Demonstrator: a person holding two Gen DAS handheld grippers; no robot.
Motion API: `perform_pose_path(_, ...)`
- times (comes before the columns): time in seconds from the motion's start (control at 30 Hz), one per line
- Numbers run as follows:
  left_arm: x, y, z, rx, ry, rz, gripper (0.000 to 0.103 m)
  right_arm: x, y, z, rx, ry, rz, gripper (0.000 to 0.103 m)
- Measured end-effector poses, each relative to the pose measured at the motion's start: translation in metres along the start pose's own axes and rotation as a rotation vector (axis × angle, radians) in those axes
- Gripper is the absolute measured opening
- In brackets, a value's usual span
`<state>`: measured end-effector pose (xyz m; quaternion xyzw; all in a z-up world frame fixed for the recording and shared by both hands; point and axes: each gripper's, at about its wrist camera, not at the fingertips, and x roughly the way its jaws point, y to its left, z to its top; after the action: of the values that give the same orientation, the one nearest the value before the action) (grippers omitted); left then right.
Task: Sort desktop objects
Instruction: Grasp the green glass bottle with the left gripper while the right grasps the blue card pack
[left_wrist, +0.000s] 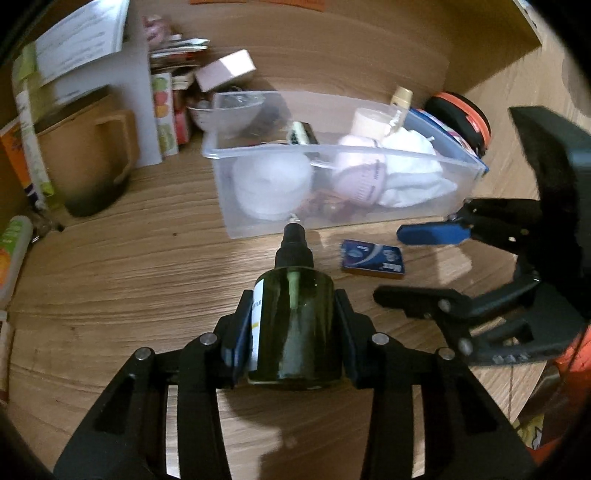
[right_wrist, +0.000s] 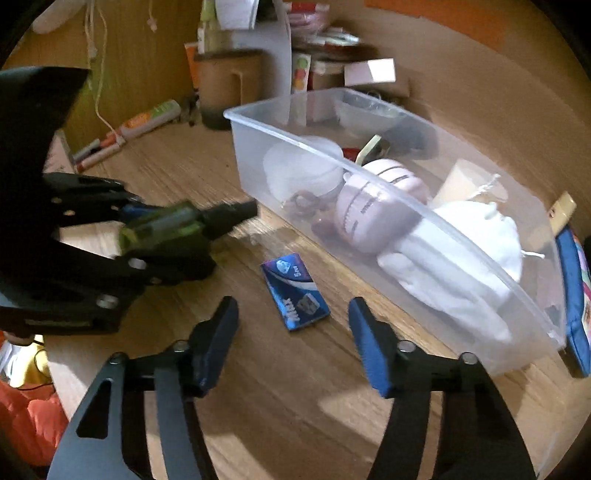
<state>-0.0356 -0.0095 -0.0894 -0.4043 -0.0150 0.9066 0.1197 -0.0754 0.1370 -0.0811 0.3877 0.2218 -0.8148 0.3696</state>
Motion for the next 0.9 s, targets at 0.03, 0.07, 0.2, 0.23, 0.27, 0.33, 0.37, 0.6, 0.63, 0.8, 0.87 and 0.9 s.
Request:
perform_pose_path(0.03,-0.002,0.002,0.0,-0.005,-0.004,0.002,0.04,0.003,-0.001,0.001,0.004,0.01,0.004,0.048)
perform_pose_path(0.07,-0.004,0.006,-0.001,-0.012,-0.01,0.007,0.04,0.005,-0.004,0.003,0.015,0.011,0.007,0.045)
perform_pose_path(0.2,-0.009,0.015,-0.002,-0.032,-0.02,0.009,0.04,0.011,-0.013,0.011,0.042,0.021,0.018,0.041)
perform_pose_path(0.23,-0.01,0.016,-0.002,-0.034,-0.021,0.009,0.04,0.011,-0.015,0.012,0.049,0.024,0.027,0.041)
perform_pose_path(0.27,-0.01,0.016,-0.002,-0.034,-0.022,0.009,0.04,0.012,-0.015,0.013,0.053,0.025,0.034,0.041)
perform_pose_path(0.33,-0.01,0.016,-0.001,-0.037,-0.024,0.009,0.04,0.014,-0.014,0.015,0.055,0.024,0.042,0.041)
perform_pose_path(0.37,-0.01,0.016,-0.001,-0.038,-0.026,0.007,0.04,0.015,-0.013,0.016,0.055,0.023,0.042,0.041)
perform_pose_path(0.6,-0.011,0.014,0.003,-0.049,-0.039,0.005,0.04,0.014,-0.008,0.017,0.067,-0.001,0.024,0.025)
perform_pose_path(0.63,-0.012,0.014,0.003,-0.049,-0.043,0.005,0.04,0.014,-0.007,0.017,0.069,-0.001,0.028,0.025)
perform_pose_path(0.8,-0.02,0.01,0.009,-0.04,-0.067,0.004,0.04,0.004,-0.007,0.014,0.088,-0.02,0.056,0.025)
perform_pose_path(0.87,-0.023,0.008,0.012,-0.035,-0.075,0.005,0.04,-0.003,-0.006,0.013,0.1,-0.039,0.064,0.025)
perform_pose_path(0.9,-0.024,0.007,0.013,-0.032,-0.079,0.006,0.04,-0.006,-0.006,0.013,0.104,-0.047,0.069,0.025)
